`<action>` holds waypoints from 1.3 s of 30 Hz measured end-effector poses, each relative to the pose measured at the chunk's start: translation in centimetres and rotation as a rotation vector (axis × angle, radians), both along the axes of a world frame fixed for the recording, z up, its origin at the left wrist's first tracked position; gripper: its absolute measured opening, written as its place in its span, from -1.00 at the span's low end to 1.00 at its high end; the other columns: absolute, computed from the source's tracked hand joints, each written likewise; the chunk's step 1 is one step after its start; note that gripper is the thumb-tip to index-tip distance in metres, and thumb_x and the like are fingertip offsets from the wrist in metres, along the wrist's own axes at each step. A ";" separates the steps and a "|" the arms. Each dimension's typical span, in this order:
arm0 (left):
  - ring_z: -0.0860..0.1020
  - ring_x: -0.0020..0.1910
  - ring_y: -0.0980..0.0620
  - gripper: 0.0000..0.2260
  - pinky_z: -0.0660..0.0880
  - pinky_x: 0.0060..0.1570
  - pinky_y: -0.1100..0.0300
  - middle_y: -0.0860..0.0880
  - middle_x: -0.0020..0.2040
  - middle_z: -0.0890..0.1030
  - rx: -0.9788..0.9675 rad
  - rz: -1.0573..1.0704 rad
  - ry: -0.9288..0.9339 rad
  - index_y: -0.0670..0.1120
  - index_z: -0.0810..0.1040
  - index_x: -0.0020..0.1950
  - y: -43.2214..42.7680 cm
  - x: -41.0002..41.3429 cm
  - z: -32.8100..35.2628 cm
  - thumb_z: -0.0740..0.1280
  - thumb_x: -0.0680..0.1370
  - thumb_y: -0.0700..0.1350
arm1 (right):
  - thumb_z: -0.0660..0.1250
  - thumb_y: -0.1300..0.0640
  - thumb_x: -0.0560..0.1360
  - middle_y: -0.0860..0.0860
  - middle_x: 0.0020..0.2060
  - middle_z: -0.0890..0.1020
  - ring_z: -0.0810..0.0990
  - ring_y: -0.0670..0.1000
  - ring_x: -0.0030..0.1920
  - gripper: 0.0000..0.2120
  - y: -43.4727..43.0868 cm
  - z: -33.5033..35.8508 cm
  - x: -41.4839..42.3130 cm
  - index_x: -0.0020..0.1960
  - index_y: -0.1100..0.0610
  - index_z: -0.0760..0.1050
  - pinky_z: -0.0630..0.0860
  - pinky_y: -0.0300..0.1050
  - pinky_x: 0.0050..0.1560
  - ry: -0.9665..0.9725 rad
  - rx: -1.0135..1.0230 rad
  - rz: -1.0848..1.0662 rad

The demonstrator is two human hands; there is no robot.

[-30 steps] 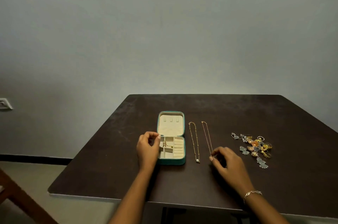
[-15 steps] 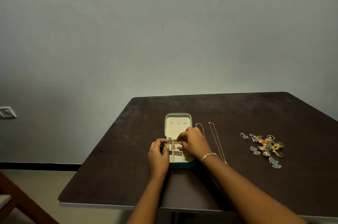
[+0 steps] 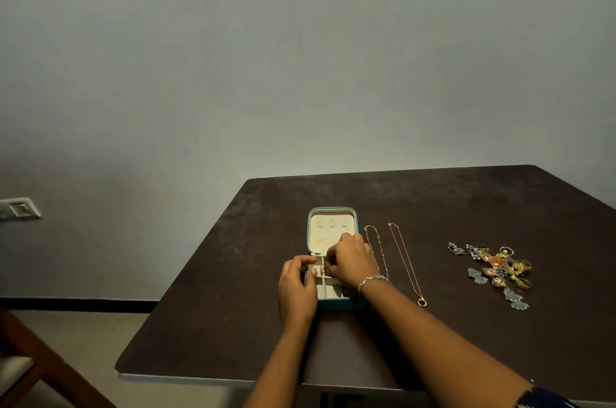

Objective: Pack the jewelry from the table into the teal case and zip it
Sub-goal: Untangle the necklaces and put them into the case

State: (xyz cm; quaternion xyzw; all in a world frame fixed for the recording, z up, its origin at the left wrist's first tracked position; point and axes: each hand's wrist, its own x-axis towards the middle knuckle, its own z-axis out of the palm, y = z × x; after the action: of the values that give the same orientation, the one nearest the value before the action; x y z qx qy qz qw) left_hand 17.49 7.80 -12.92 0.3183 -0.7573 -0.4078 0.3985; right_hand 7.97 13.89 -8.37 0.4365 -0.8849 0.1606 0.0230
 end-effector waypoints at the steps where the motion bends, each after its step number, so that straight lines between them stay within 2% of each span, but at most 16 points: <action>1: 0.52 -0.04 0.04 -0.81 0.43 -0.11 0.22 0.01 -0.03 0.50 0.003 0.004 -0.001 0.00 0.51 -0.09 0.0 0.0 0.0 0.28 0.50 -0.30 | 0.24 0.04 0.51 0.11 0.11 0.46 0.34 0.13 0.20 -0.76 0.0 0.1 0.0 0.08 0.09 0.58 0.35 -0.01 0.16 -0.015 -0.005 0.001; 4: 0.50 -0.05 0.06 -0.86 0.39 -0.14 0.26 0.02 -0.01 0.50 0.002 0.017 -0.010 -0.06 0.54 -0.04 -0.1 0.0 0.0 0.28 0.51 -0.28 | 0.25 0.08 0.49 0.11 0.04 0.52 0.40 0.11 0.16 -0.80 -0.1 0.5 -0.3 -0.01 0.12 0.60 0.42 0.00 0.14 -0.118 -0.066 -0.009; 6: 0.52 -0.05 0.05 -0.85 0.38 -0.14 0.27 0.00 0.01 0.51 0.006 0.010 0.009 -0.07 0.55 -0.03 -0.2 -0.1 -0.1 0.27 0.51 -0.28 | 0.28 0.13 0.45 0.11 -0.09 0.61 0.52 0.10 0.07 -0.85 -0.2 1.1 -0.7 -0.18 0.11 0.61 0.47 -0.05 0.05 -0.239 -0.135 0.004; 8: 0.53 -0.04 0.03 -0.84 0.39 -0.17 0.33 -0.02 0.03 0.52 0.020 0.000 0.035 -0.05 0.54 -0.04 -0.3 -0.2 -0.1 0.27 0.51 -0.29 | 0.30 0.18 0.42 0.11 -0.21 0.63 0.59 0.07 -0.05 -0.79 0.0 2.2 -0.9 -0.39 0.04 0.50 0.45 -0.14 -0.06 -0.353 -0.181 0.039; 9: 0.53 -0.03 0.03 -0.84 0.38 -0.19 0.37 -0.02 0.04 0.52 0.030 -0.003 0.043 -0.04 0.54 -0.03 -0.4 -0.2 0.1 0.27 0.51 -0.29 | 0.31 0.20 0.41 0.11 -0.22 0.64 0.59 0.04 -0.10 -0.74 0.2 2.8 -0.9 -0.43 0.01 0.45 0.45 -0.14 -0.08 -0.398 -0.204 0.058; 11: 0.53 0.00 0.03 -0.84 0.39 -0.18 0.38 -0.03 0.06 0.52 0.048 -0.012 0.046 -0.03 0.54 -0.02 -0.5 -0.2 0.2 0.27 0.52 -0.27 | 0.34 0.24 0.38 0.09 -0.25 0.64 0.58 -0.01 -0.16 -0.74 0.6 3.8 -0.9 -0.44 0.02 0.47 0.51 -0.08 -0.03 -0.477 -0.256 0.088; 13: 0.52 0.03 -0.01 -0.82 0.45 -0.12 0.27 -0.02 0.06 0.54 0.061 -0.028 0.047 0.03 0.52 -0.05 -0.7 -0.2 0.2 0.27 0.52 -0.26 | 0.35 0.29 0.36 0.11 -0.28 0.65 0.61 0.03 -0.19 -0.80 1.2 4.7 -0.8 -0.41 0.10 0.53 0.56 -0.07 -0.05 -0.577 -0.324 0.117; 15: 0.53 0.04 -0.04 -0.78 0.52 -0.03 0.07 -0.01 0.02 0.57 0.083 -0.028 0.067 0.11 0.52 -0.09 -0.7 0.0 0.7 0.27 0.52 -0.25 | 0.32 0.34 0.37 0.13 -0.32 0.64 0.62 0.06 -0.25 -0.82 1.8 5.6 -0.5 -0.38 0.18 0.54 0.56 -0.24 -0.25 -0.693 -0.392 0.152; 17: 0.56 0.01 -0.04 -0.79 0.54 -0.01 0.01 -0.03 -0.03 0.61 0.108 -0.035 0.113 0.07 0.54 -0.08 -0.5 0.2 1.8 0.26 0.52 -0.25 | 0.28 0.37 0.39 0.13 -0.35 0.62 0.59 0.00 -0.33 -0.81 2.4 6.5 -0.1 -0.36 0.20 0.53 0.43 -0.37 -0.42 -0.772 -0.432 0.179; 20: 0.59 -0.09 -0.01 -0.89 0.54 -0.05 0.09 -0.05 -0.15 0.63 0.187 -0.112 0.286 -0.12 0.58 -0.06 0.5 0.5 4.4 0.27 0.53 -0.27 | 0.26 0.36 0.43 0.15 -0.35 0.61 0.55 -0.06 -0.41 -0.83 3.2 8.0 0.2 -0.31 0.22 0.50 0.37 -0.35 -0.43 -0.799 -0.465 0.196; 23: 0.60 -0.18 0.14 -0.90 0.52 -0.15 0.32 -0.03 -0.20 0.63 0.199 -0.228 0.398 -0.21 0.58 -0.03 1.5 1.1 7.3 0.31 0.50 -0.26 | 0.27 0.34 0.44 0.12 -0.37 0.60 0.53 -0.08 -0.43 -0.85 3.9 9.4 0.6 -0.29 0.21 0.51 0.38 -0.31 -0.39 -0.779 -0.490 0.212; 25: 0.60 -0.23 0.24 -0.88 0.50 -0.21 0.42 -0.02 -0.19 0.61 0.179 -0.320 0.393 -0.24 0.57 -0.01 2.0 1.4 8.9 0.31 0.47 -0.31 | 0.27 0.34 0.44 0.06 -0.40 0.58 0.52 -0.11 -0.44 -0.84 4.4 10.3 0.8 -0.29 0.19 0.51 0.38 -0.33 -0.39 -0.770 -0.507 0.225; 29: 0.60 -0.29 0.23 -0.84 0.51 -0.25 0.40 -0.10 -0.21 0.61 0.238 -0.437 0.327 -0.34 0.55 0.00 2.4 1.4 10.5 0.33 0.43 -0.40 | 0.26 0.36 0.43 0.05 -0.40 0.56 0.48 -0.11 -0.45 -0.82 5.4 11.6 1.1 -0.30 0.17 0.49 0.38 -0.33 -0.40 -0.769 -0.560 0.236; 33: 0.59 -0.33 0.22 -0.91 0.50 -0.29 0.39 -0.09 -0.24 0.61 0.246 -0.434 0.302 -0.24 0.58 -0.11 2.7 1.7 11.0 0.33 0.45 -0.37 | 0.26 0.36 0.46 0.01 -0.47 0.59 0.51 -0.16 -0.52 -0.82 6.7 13.3 1.3 -0.29 0.20 0.48 0.38 -0.35 -0.45 -0.853 -0.641 0.246; 36: 0.56 -0.39 0.25 -0.93 0.46 -0.36 0.42 -0.08 -0.27 0.60 0.271 -0.386 0.282 -0.28 0.58 -0.09 2.8 1.9 10.8 0.33 0.46 -0.35 | 0.26 0.35 0.46 -0.02 -0.53 0.60 0.53 -0.12 -0.48 -0.84 7.6 14.7 1.3 -0.28 0.21 0.48 0.37 -0.31 -0.41 -0.900 -0.696 0.241; 39: 0.57 -0.38 0.20 -0.94 0.48 -0.36 0.40 -0.08 -0.27 0.59 0.318 -0.351 0.258 -0.28 0.59 -0.10 2.9 2.2 10.3 0.33 0.47 -0.33 | 0.24 0.34 0.47 -0.03 -0.50 0.62 0.58 -0.07 -0.42 -0.84 8.7 16.1 1.3 -0.26 0.20 0.48 0.39 -0.25 -0.33 -0.920 -0.745 0.250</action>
State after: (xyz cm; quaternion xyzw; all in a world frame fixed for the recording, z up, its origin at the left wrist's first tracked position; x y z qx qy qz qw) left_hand 19.71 10.72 -2.66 0.1860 -0.6704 -0.6216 0.3599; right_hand 9.23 22.61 7.68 0.3856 -0.6304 0.6333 -0.2298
